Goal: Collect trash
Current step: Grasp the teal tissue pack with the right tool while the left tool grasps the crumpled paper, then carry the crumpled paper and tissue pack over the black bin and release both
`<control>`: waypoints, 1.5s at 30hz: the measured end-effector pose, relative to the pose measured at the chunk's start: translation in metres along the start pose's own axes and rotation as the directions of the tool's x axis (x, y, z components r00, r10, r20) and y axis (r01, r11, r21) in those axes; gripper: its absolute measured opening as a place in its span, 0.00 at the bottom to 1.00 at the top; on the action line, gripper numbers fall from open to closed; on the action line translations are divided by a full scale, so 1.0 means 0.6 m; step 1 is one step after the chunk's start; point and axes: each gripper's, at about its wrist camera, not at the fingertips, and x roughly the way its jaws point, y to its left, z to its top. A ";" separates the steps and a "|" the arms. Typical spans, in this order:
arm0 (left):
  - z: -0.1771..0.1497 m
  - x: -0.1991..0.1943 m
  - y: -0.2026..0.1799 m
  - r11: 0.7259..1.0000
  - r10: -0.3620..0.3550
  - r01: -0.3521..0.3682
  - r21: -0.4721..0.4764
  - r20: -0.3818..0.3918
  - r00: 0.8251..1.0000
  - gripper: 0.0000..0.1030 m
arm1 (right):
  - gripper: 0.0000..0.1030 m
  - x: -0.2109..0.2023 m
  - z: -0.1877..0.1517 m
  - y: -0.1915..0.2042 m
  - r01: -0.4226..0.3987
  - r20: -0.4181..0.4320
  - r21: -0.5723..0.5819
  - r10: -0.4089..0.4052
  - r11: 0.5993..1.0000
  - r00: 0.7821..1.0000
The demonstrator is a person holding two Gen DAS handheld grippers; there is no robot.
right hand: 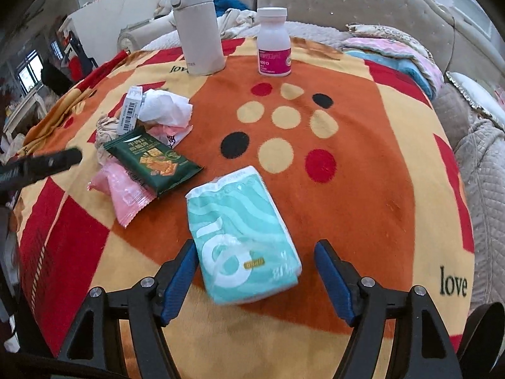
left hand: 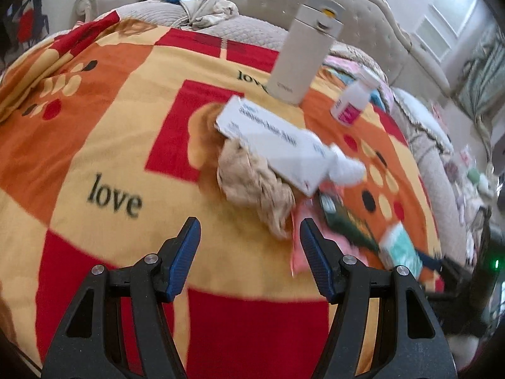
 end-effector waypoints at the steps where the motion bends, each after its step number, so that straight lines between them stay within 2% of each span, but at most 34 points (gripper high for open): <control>1: 0.010 0.009 0.002 1.000 -0.003 0.003 -0.010 0.001 1.000 0.62 | 0.71 0.001 0.002 0.000 -0.002 0.001 -0.001 0.002 1.000 1.000; 5: 0.034 0.034 0.004 1.000 0.001 -0.001 -0.011 0.009 1.000 0.62 | 0.71 0.007 0.009 0.004 -0.004 0.007 -0.012 0.004 1.000 1.000; 8: 0.044 0.045 0.013 0.999 -0.020 0.021 -0.028 0.027 0.999 0.62 | 0.71 0.012 0.015 0.007 -0.002 0.010 -0.012 0.002 1.000 1.000; 10: 0.046 0.055 0.019 0.999 -0.017 0.018 -0.034 0.014 1.000 0.61 | 0.71 0.016 0.017 0.006 -0.008 0.019 0.002 0.008 1.000 1.000; 12: 0.045 0.063 0.021 0.999 -0.030 0.030 -0.033 -0.004 1.000 0.42 | 0.67 0.016 0.016 0.006 -0.010 0.033 0.018 0.009 1.000 0.999; 14: 0.041 0.066 0.020 0.999 -0.044 0.044 0.000 -0.012 0.999 0.36 | 0.52 0.016 0.015 0.009 -0.012 0.039 0.019 0.011 1.000 0.999; 15: 0.038 0.062 0.017 0.999 -0.042 0.042 0.020 -0.002 0.999 0.30 | 0.52 0.015 0.013 0.014 0.007 0.044 0.008 -0.007 1.000 0.999; 18: 0.032 0.048 0.015 0.999 -0.032 0.032 0.038 -0.005 0.999 0.25 | 0.48 0.008 0.009 0.024 0.017 0.057 -0.009 -0.016 1.000 0.998; 24: 0.004 -0.007 0.010 0.997 -0.050 0.050 0.059 0.003 0.999 0.24 | 0.47 -0.026 -0.010 0.037 -0.003 0.091 -0.020 0.005 1.000 0.996; 32: -0.053 -0.081 -0.027 0.989 -0.051 0.045 0.142 0.038 0.998 0.24 | 0.47 -0.069 -0.048 0.045 -0.024 0.116 -0.001 0.024 1.000 0.993; 45: -0.130 -0.124 -0.105 0.964 -0.078 0.062 0.259 0.051 0.996 0.24 | 0.47 -0.121 -0.108 0.042 -0.007 0.135 0.024 0.004 1.000 0.991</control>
